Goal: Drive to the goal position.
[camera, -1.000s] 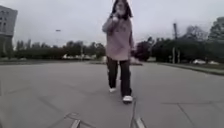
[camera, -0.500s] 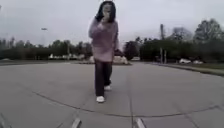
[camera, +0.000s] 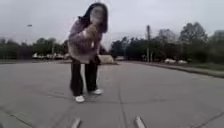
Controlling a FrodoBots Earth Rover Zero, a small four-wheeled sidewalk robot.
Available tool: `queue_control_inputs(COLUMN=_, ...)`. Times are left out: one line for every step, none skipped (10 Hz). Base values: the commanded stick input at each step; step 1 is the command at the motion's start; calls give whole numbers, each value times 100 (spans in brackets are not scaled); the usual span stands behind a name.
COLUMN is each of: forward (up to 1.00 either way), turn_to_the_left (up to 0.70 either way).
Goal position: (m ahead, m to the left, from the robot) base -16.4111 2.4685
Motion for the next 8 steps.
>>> queue_control_inputs(forward=100, turn_to_the_left=-34)
queue_control_inputs(forward=100, turn_to_the_left=-34)
queue_control_inputs(forward=100, turn_to_the_left=-26)
queue_control_inputs(forward=100, turn_to_the_left=6)
queue_control_inputs(forward=100, turn_to_the_left=6)
queue_control_inputs(forward=100, turn_to_the_left=6)
queue_control_inputs(forward=100, turn_to_the_left=6)
queue_control_inputs(forward=100, turn_to_the_left=6)
